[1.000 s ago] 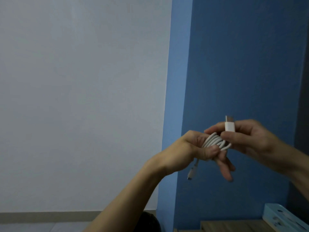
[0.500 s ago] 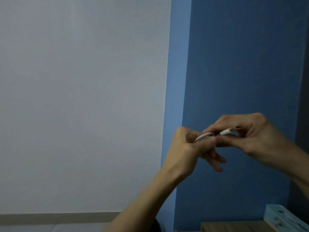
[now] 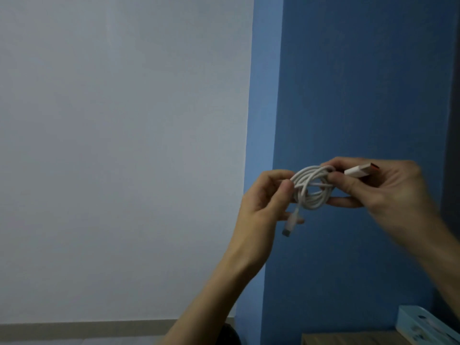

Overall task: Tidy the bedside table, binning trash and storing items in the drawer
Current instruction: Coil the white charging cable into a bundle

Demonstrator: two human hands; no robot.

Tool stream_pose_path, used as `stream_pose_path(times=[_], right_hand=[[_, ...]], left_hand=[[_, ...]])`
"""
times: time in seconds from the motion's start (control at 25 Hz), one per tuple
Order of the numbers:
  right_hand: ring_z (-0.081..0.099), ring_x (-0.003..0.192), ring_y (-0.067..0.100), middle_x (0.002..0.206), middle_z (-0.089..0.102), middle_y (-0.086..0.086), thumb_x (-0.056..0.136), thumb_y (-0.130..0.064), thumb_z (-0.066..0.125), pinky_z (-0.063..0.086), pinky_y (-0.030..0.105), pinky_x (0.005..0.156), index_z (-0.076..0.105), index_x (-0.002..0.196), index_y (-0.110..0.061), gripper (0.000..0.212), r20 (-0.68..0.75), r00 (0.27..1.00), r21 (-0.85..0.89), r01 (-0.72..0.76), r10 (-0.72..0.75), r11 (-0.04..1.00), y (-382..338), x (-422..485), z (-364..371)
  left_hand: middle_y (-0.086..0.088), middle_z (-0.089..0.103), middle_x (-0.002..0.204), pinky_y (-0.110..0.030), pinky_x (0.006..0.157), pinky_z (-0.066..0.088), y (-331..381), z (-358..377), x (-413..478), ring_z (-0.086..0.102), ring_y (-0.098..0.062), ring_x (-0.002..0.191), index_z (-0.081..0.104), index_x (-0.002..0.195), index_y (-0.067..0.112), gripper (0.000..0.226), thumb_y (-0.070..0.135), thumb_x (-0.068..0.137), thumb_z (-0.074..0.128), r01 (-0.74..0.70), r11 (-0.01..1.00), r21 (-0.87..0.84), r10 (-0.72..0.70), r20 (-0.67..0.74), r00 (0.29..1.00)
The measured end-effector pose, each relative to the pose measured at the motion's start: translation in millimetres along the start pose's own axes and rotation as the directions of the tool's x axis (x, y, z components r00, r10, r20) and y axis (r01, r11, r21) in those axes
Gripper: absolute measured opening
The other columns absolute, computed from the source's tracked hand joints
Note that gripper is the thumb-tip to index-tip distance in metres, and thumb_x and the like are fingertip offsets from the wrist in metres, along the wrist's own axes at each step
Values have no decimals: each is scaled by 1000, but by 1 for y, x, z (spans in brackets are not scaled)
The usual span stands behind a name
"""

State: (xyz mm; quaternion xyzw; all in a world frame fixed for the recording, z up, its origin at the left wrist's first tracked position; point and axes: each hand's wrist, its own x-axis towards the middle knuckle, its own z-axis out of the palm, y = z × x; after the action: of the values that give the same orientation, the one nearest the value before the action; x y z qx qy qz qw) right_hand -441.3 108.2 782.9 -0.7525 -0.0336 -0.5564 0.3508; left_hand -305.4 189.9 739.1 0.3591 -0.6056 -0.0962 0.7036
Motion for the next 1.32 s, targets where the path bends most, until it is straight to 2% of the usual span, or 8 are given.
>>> stream_pose_path(times=[0.12, 0.36, 0.72, 0.8, 0.88, 1.12, 1.2, 1.32], right_hand=[[72, 73, 12, 72, 75, -8, 60, -30, 66, 58, 24, 59, 75, 71, -27, 15, -5, 1000, -21, -21, 21, 1000, 1, -2, -4], [72, 71, 12, 72, 75, -5, 60, -27, 67, 57, 23, 53, 75, 72, -22, 15, -20, 997, -35, -72, 71, 997, 1, -1, -6], [72, 69, 16, 70, 74, 0, 55, -33, 68, 57, 25, 54, 76, 66, -23, 16, 14, 994, 14, -108, 108, 994, -3, -9, 0], [72, 68, 16, 70, 74, 2, 61, -29, 68, 58, 26, 56, 76, 70, -20, 15, 19, 994, 3, -109, 109, 994, -2, -13, 4], [72, 68, 15, 70, 73, 3, 63, -25, 67, 58, 25, 57, 75, 74, -18, 16, 22, 995, -15, -99, 100, 995, 0, -17, 8], [71, 71, 14, 75, 73, 4, 62, -32, 66, 58, 24, 58, 73, 78, -18, 23, 26, 997, -27, -69, 69, 997, -1, -22, 18], [72, 71, 15, 76, 73, 7, 61, -32, 67, 58, 25, 58, 73, 78, -16, 24, 14, 997, -22, -72, 73, 997, -3, -22, 19], [72, 70, 17, 74, 75, 6, 60, -30, 68, 58, 27, 56, 74, 78, -16, 24, 0, 994, 34, -110, 110, 993, -3, -23, 17]], left_hand=[[-3, 65, 101, -35, 70, 56, 2, -3, -1, 63, -17, 89, 60, 113, 15, 39, 34, 80, 62, 27, 988, 152, -41, 90, 995], [-5, 63, 90, -26, 48, 49, 12, -2, 6, 56, -18, 60, 62, 111, 6, 31, 4, 82, 69, 74, 984, 160, -91, 98, 991], [-9, 57, 76, -31, 39, 44, 7, 7, 3, 51, -23, 51, 54, 96, 4, 14, 17, 92, 57, 45, 957, 287, -46, -4, 999], [-12, 60, 74, -36, 42, 46, 4, 10, 2, 55, -32, 59, 51, 86, 11, 8, 15, 90, 56, 3, 920, 393, 27, -71, 997], [-2, 55, 63, -40, 50, 46, 0, 11, 3, 52, -26, 59, 46, 77, 18, 11, 12, 84, 52, -46, 851, 524, 125, -117, 985], [4, 51, 58, -37, 50, 39, 0, 17, 4, 48, -27, 56, 37, 77, 27, 14, 15, 74, 44, -34, 569, 821, 347, -203, 916], [2, 56, 57, -37, 50, 41, 0, 17, 5, 51, -26, 55, 39, 77, 25, 13, 14, 73, 45, -16, 679, 734, 272, -232, 934], [-6, 57, 60, -30, 47, 43, 4, 10, 10, 52, -16, 51, 47, 78, 17, 16, 1, 79, 49, 39, 936, 349, -6, -95, 995]])
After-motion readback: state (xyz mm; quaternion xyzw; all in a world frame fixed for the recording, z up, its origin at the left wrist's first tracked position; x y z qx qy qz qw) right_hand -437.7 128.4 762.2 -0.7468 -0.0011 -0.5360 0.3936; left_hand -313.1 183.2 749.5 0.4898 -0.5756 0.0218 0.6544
